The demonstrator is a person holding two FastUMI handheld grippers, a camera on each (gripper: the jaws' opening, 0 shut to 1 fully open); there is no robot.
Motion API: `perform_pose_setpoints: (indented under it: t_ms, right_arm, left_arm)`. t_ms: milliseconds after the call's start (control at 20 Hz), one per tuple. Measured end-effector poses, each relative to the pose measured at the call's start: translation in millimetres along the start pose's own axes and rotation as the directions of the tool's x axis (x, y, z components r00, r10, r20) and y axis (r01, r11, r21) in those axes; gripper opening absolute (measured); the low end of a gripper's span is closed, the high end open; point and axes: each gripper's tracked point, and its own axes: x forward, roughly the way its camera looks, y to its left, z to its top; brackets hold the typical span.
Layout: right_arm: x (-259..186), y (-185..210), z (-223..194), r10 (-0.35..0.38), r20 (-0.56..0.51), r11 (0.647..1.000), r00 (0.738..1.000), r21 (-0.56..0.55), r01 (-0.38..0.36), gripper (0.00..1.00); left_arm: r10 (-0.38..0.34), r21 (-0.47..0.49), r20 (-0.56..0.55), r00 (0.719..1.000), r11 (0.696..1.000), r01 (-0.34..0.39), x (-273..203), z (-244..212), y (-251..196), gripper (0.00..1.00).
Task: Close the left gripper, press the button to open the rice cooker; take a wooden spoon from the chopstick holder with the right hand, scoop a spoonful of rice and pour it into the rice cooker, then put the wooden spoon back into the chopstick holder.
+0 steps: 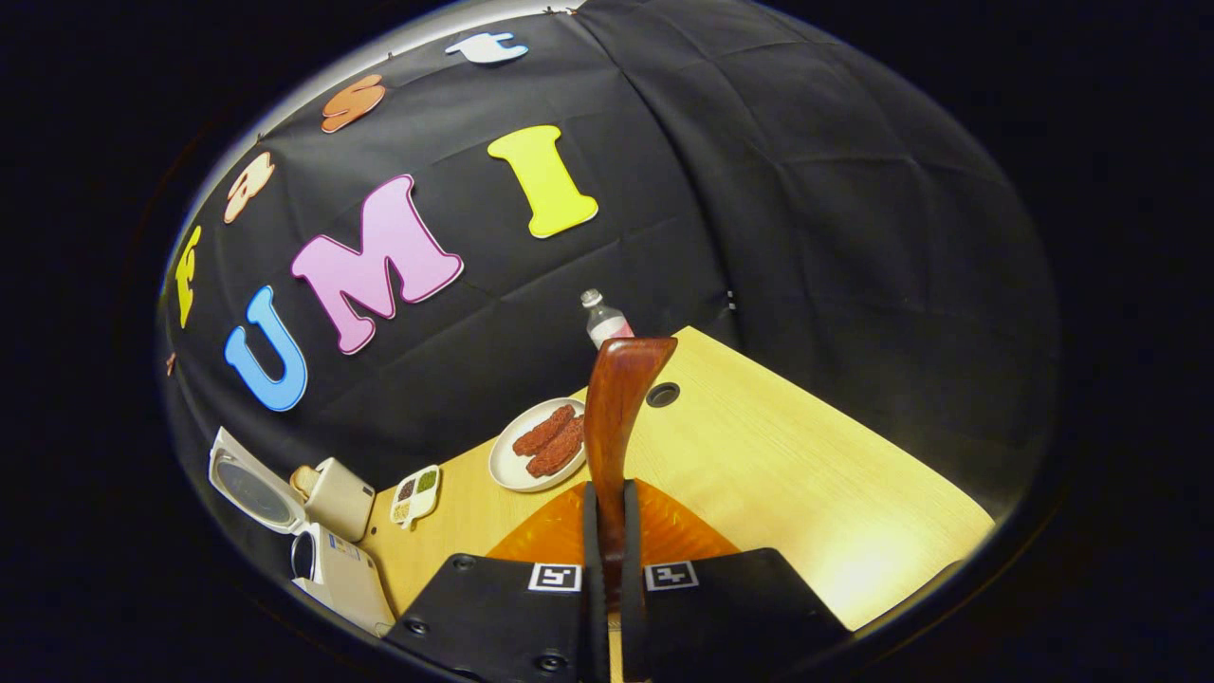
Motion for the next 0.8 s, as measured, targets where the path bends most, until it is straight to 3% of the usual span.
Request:
perform_pose_setpoints:
  t_ms: [250,450,600,750,800]
  right_arm:
    - [22,4,-37,0.013,-0.048,0.992,0.999,-0.125,-0.019,0.1]
    - [33,12,-54,0.106,-0.089,0.974,0.99,-0.19,-0.121,0.1]
    - [38,15,-57,0.199,-0.132,0.961,0.971,-0.168,-0.219,0.1]
    - [39,13,-55,0.232,-0.15,0.959,0.961,-0.129,-0.251,0.1]
    - [38,13,-54,0.233,-0.153,0.961,0.96,-0.118,-0.252,0.15]
  left_arm:
    - [0.03,-0.02,-0.035,0.999,0.999,-0.031,1,-10,4,0.94]
    - [0.058,-0.01,-0.057,0.997,0.998,-0.058,0,-18,9,0.95]
    - [0.072,-0.012,-0.072,0.995,0.997,-0.073,1,-22,10,0.95]
    - [0.074,-0.015,-0.079,0.994,0.997,-0.076,3,-24,7,0.95]
    - [0.072,-0.015,-0.079,0.994,0.997,-0.073,4,-25,6,0.95]
